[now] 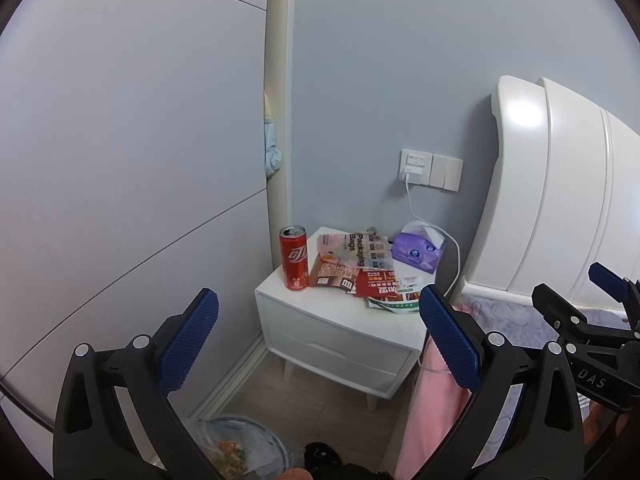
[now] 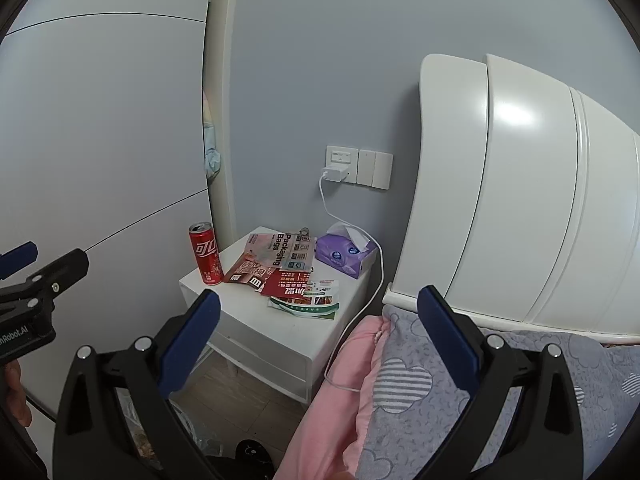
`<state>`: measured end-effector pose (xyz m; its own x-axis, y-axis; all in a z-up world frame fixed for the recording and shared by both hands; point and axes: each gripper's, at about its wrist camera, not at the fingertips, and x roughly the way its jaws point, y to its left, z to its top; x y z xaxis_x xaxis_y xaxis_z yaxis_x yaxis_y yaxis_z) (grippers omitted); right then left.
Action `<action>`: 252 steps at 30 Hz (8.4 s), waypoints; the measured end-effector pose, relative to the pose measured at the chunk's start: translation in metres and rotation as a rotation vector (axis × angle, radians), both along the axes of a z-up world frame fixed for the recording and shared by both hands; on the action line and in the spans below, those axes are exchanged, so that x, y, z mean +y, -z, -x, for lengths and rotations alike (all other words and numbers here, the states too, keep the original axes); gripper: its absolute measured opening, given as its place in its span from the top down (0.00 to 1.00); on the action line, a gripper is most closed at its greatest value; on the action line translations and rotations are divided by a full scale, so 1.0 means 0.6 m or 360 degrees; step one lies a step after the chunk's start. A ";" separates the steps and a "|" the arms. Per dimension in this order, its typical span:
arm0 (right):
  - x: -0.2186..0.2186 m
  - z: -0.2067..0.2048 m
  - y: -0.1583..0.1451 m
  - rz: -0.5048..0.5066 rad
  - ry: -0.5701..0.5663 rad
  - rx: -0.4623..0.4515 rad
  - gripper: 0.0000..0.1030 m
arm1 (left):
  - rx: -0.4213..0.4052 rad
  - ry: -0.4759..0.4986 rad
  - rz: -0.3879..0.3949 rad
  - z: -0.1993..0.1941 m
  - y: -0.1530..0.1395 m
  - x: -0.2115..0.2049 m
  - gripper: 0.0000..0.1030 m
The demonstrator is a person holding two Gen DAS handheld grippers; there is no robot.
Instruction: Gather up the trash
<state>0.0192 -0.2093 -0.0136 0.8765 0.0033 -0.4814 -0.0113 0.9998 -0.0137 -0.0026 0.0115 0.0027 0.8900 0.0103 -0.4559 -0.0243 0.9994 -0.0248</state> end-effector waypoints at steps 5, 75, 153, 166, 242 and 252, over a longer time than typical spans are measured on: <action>-0.001 0.000 0.002 0.0004 0.0002 -0.0008 0.07 | 0.0006 0.0007 -0.0010 0.004 0.002 0.003 0.05; -0.021 -0.038 0.045 -0.0065 0.0020 0.0032 0.07 | 0.0085 0.0052 -0.0070 -0.058 0.032 0.005 0.05; 0.242 -0.564 0.254 -0.0161 -0.1151 0.0248 0.07 | 0.0141 0.0394 -0.0238 -0.531 0.327 0.124 0.05; 0.286 -0.610 0.290 -0.0179 -0.1197 0.0302 0.07 | 0.0081 0.0454 -0.0201 -0.574 0.352 0.119 0.13; 0.478 -0.139 0.283 -0.0205 -0.1841 0.0593 0.45 | 0.0351 0.0103 -0.0094 -0.046 0.338 0.239 0.46; 0.519 -0.158 0.427 -0.0161 -0.1917 0.0866 0.45 | 0.0554 0.0003 0.0078 -0.069 0.486 0.257 0.46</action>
<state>0.1140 0.1019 -0.2701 -0.0032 0.6942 -0.7197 -0.8667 0.3571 0.3483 0.0386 0.1659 -0.2888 0.6811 -0.0206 -0.7319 -0.0378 0.9973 -0.0632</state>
